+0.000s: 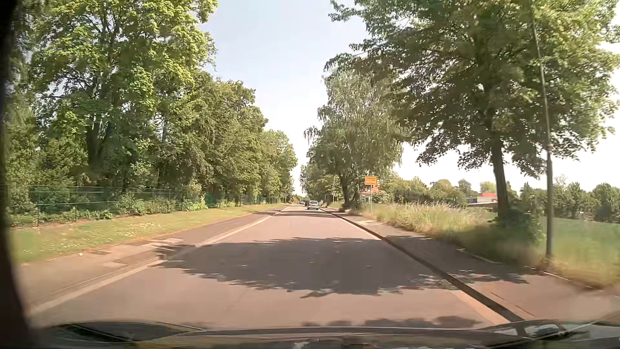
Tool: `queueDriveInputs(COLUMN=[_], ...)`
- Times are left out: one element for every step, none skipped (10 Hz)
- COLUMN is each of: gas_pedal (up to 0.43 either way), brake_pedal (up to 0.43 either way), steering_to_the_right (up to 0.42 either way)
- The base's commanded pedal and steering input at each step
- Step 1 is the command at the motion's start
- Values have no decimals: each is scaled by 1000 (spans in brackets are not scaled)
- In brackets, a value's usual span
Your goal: Follow the waypoints while adhering to traffic rules and regulations
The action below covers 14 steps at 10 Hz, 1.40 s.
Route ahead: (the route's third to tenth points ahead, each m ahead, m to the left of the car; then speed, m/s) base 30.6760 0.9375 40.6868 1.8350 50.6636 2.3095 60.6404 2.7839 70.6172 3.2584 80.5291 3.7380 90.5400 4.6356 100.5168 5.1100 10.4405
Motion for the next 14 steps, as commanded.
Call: queueDriveInputs(gas_pedal=[98,98,98,98,138,157,157,157,150,150,150,138,138,110], brake_pedal=[0,0,0,0,0,0,0,0,0,0,0,0,0,0], steering_to_the_right=[-3,-4,-4,-4,-4,-5,-5,-5,-5,-5,-5,-5,-6,-6])
